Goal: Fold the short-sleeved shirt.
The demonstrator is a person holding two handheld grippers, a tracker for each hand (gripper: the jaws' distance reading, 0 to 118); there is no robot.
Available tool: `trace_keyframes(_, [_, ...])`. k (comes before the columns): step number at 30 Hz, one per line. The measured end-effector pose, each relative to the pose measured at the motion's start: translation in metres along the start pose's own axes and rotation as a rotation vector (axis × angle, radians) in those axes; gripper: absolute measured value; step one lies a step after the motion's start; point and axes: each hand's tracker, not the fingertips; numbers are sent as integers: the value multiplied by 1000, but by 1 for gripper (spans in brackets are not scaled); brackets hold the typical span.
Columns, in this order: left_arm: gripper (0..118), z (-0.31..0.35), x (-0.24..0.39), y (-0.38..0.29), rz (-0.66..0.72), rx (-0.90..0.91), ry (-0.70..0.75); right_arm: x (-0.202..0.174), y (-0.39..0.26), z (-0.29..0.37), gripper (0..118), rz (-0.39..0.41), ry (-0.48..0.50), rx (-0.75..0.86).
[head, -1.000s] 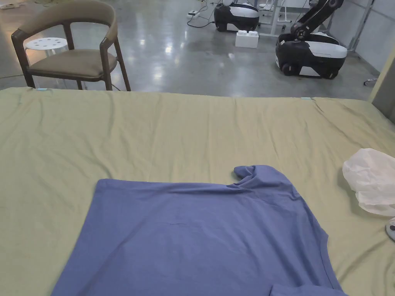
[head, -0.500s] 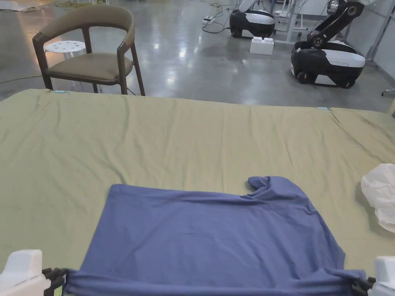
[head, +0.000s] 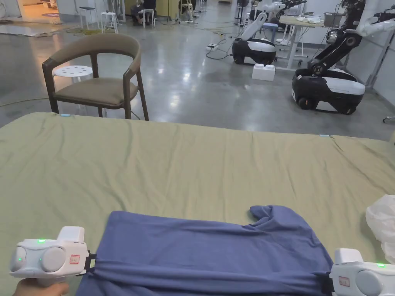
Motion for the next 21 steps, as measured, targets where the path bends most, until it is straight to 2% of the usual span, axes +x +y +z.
trace_keyframes(1, [1,-4,1,0,-4,-9,2,0,-1,-1,9,-3,3,3])
trace_keyframes(4, [22,-3,5,-1,-16,-18,24,-5,-6,7,34,5,-19,35])
trace_keyframes(6, [42,5,8,-2,-19,26,21,-11,-9,25,44,2,-26,129])
trace_keyframes(8, [63,17,11,1,-19,83,17,-16,-9,43,61,-9,-35,224])
trace_keyframes(9, [63,24,16,1,-29,124,-3,-19,-8,53,65,-14,-37,272])
trace_keyframes(14, [63,68,41,1,-54,326,-44,-49,-5,101,64,-16,-40,510])
trace_keyframes(18, [63,108,63,-7,-84,551,-12,-78,-7,138,64,-20,-60,699])
trace_keyframes(21, [62,132,72,-15,-79,682,24,-96,-13,161,63,-56,-70,807])
